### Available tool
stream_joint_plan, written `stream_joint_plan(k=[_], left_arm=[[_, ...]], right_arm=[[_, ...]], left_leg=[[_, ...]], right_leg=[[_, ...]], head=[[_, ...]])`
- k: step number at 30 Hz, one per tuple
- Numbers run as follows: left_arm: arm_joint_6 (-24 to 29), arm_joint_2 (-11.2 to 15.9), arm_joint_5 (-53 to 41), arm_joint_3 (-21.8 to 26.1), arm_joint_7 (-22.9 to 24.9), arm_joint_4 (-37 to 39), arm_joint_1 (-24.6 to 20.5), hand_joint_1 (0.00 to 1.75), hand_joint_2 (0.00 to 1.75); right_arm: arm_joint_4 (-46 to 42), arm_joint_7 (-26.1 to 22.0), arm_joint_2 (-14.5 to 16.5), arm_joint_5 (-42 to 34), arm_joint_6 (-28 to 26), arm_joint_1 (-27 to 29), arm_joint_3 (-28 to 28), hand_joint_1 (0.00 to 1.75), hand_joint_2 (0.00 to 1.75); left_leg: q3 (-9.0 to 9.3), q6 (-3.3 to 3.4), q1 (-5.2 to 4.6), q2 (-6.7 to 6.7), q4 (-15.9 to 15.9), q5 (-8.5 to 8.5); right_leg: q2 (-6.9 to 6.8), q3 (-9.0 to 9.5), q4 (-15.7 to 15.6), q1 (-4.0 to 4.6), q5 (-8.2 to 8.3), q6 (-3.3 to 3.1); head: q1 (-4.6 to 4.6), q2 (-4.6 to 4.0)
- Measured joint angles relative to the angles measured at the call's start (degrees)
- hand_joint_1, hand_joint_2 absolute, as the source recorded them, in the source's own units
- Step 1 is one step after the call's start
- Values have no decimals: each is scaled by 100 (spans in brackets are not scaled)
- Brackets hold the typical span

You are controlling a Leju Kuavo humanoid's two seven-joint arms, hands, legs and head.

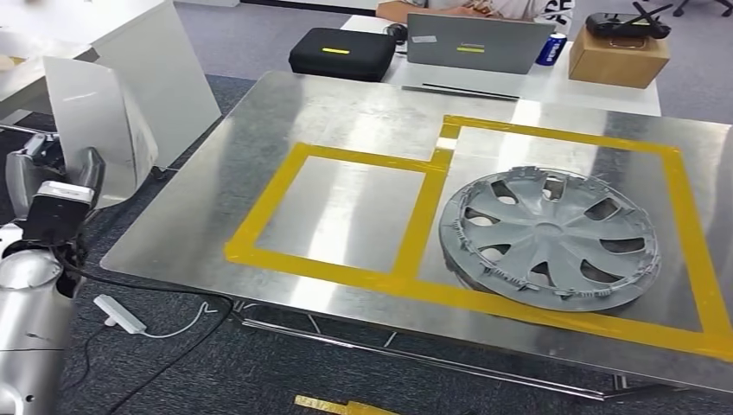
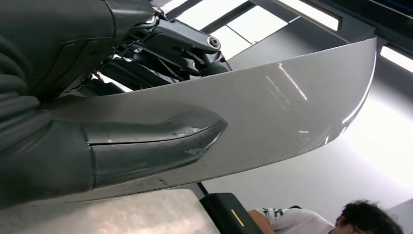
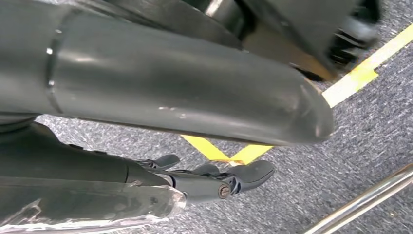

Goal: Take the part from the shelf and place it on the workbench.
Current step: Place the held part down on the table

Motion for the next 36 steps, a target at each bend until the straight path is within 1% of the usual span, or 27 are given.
stream_joint_plan(k=[1, 4, 5, 6, 7, 9, 10, 11, 12, 14, 15, 16, 17, 20, 21, 22, 24, 25, 26, 27, 28, 29, 30, 31, 32, 34, 36], left_arm=[[-43, 21, -10, -1, -26, 28, -21, 175, 175], [-247, 66, -25, -8, -121, 114, -54, 175, 175], [-328, 79, -27, -13, -156, 135, -60, 175, 175], [-392, 92, -27, -18, -188, 151, -67, 175, 175], [-441, 104, -27, -22, -213, 164, -74, 175, 175], [-499, 113, -27, -31, -240, 198, -74, 175, 175], [-520, 111, -26, -35, -247, 215, -65, 175, 175], [-544, 108, -25, -41, -255, 228, -58, 175, 175], [-569, 103, -23, -48, -267, 234, -55, 175, 175], [-615, 89, -18, -75, -291, 233, -60, 175, 175], [-630, 79, -16, -93, -302, 228, -65, 175, 175], [-638, 68, -16, -115, -309, 222, -68, 175, 175], [-645, 58, -16, -133, -315, 215, -67, 175, 175], [-700, 25, -18, -175, -323, 195, -67, 175, 175], [-726, 8, -20, -195, -324, 182, -74, 175, 175], [-749, -15, -22, -220, -323, 169, -82, 175, 175], [-787, -62, -29, -281, -316, 154, -92, 175, 175], [-808, -89, -43, -316, -306, 153, -93, 175, 175], [-827, -113, -61, -354, -290, 153, -97, 175, 175], [-845, -137, -82, -393, -269, 154, -104, 175, 175], [-859, -160, -104, -434, -253, 153, -117, 175, 175], [-869, -180, -118, -472, -242, 154, -136, 175, 175], [-876, -199, -128, -509, -236, 154, -161, 175, 175], [-881, -214, -137, -542, -234, 154, -184, 175, 175], [-886, -225, -145, -572, -232, 154, -203, 175, 175], [-894, -239, -175, -624, -228, 153, -218, 175, 175], [-900, -255, -196, -671, -227, 153, -224, 175, 175]], right_arm=[[0, 1, -6, 3, 5, -6, 10, 0, 0], [0, 14, -23, 13, 26, -3, 39, 0, 0], [-1, 17, -30, 18, 36, -4, 44, 0, 0], [-1, 20, -35, 23, 46, -11, 48, 0, 0], [-2, 21, -38, 30, 58, -18, 55, 0, 0], [-2, 26, -41, 41, 73, -23, 75, 0, 0], [-2, 34, -43, 46, 75, -22, 83, 0, 0], [-3, 42, -45, 50, 76, -21, 89, 0, 0], [-4, 51, -48, 53, 77, -22, 92, 0, 0], [-7, 59, -51, 60, 80, -28, 107, 0, 0], [-9, 61, -51, 62, 83, -33, 116, 0, 0], [-10, 63, -52, 63, 84, -36, 123, 0, 0], [-10, 65, -52, 64, 86, -37, 128, 0, 0], [-11, 71, -60, 69, 91, -42, 136, 0, 0], [-11, 73, -63, 72, 92, -46, 139, 0, 0], [-12, 76, -67, 74, 95, -52, 142, 0, 0], [-13, 86, -70, 78, 105, -59, 160, 0, 0], [-13, 93, -70, 80, 113, -60, 173, 0, 0], [-14, 101, -71, 82, 121, -61, 184, 0, 0], [-15, 108, -73, 84, 128, -65, 192, 0, 0], [-17, 114, -75, 86, 134, -72, 199, 0, 0], [-21, 119, -80, 89, 138, -82, 207, 0, 0], [-25, 123, -85, 92, 140, -96, 215, 0, 0], [-29, 127, -88, 96, 144, -107, 222, 0, 0], [-31, 131, -90, 100, 145, -111, 228, 0, 0], [-33, 137, -91, 109, 149, -99, 236, 0, 0], [-36, 144, -98, 120, 150, -93, 246, 0, 0]], left_leg=[[-8, -27, -10, -1, 8, -2], [-22, -118, -4, -2, 21, -10], [-41, -148, 4, -1, 73, -63], [-101, -175, 11, 0, 213, -168], [-213, -199, 18, 1, 462, -322], [-550, -232, 24, 2, 1175, -651], [-683, -241, 25, 2, 1445, -722], [-738, -244, 26, 2, 1540, -687], [-689, -241, 27, 2, 1422, -547], [-368, -212, 25, 2, 753, -154], [-206, -190, 19, 2, 415, -38], [-101, -166, 10, 2, 190, 14], [-61, -141, 0, 1, 89, 2], [-52, -49, 8, 1, 36, 14], [-44, -15, 19, 3, 20, 26], [-36, 14, 29, 5, 7, 36], [-38, 41, 25, 6, 10, 37], [-38, 45, 23, 6, 12, 38], [-37, 45, 21, 5, 14, 38], [-34, 45, 20, 3, 15, 37], [-28, 42, 20, 2, 15, 36], [-23, 36, 20, 1, 16, 33], [-26, 18, 7, 0, 24, 25], [-33, -6, -4, 0, 29, 23], [-41, -33, -13, 0, 33, 24], [-47, -93, -15, 0, 27, 32], [-83, -147, -5, 2, 123, -64]], right_leg=[[4, 102, -187, 5, 37, -26], [17, 158, -273, 12, 38, -122], [19, 165, -288, 6, 49, -156], [17, 173, -305, -1, 61, -190], [16, 180, -318, -7, 69, -217], [16, 179, -317, -1, 66, -244], [16, 179, -315, 1, 64, -247], [17, 179, -309, 2, 61, -248], [19, 181, -302, 2, 57, -246], [24, 189, -285, 5, 43, -226], [27, 184, -271, 16, 34, -207], [28, 174, -263, 25, 31, -183], [27, 161, -259, 31, 31, -157], [19, 120, -229, 22, -1, -65], [16, 60, -108, 18, -84, -35], [13, -58, 133, 12, -223, -8], [8, -413, 884, -1, -566, 27], [8, -573, 1204, -4, -665, 37], [7, -656, 1354, -4, -666, 41], [7, -629, 1277, -4, -559, 36], [7, -490, 980, -3, -372, 23], [7, -291, 571, -3, -177, 5], [8, -82, 176, 2, -40, -17], [10, 67, -105, 6, 37, -38], [13, 140, -238, 13, 51, -57], [17, 154, -271, 18, 52, -108], [13, 164, -302, 1, 77, -174]], head=[[-6, 0], [-15, 0], [-21, 0], [-31, 0], [-38, 0], [-48, 0], [-47, 0], [-47, 0], [-47, 0], [-48, 0], [-47, 0], [-43, 0], [-42, 0], [-39, 0], [-27, 0], [-17, 0], [2, 0], [1, 0], [2, 0], [3, 0], [3, 0], [4, 0], [3, 0], [-3, 0], [-5, 0], [-10, 0], [-21, 0]])
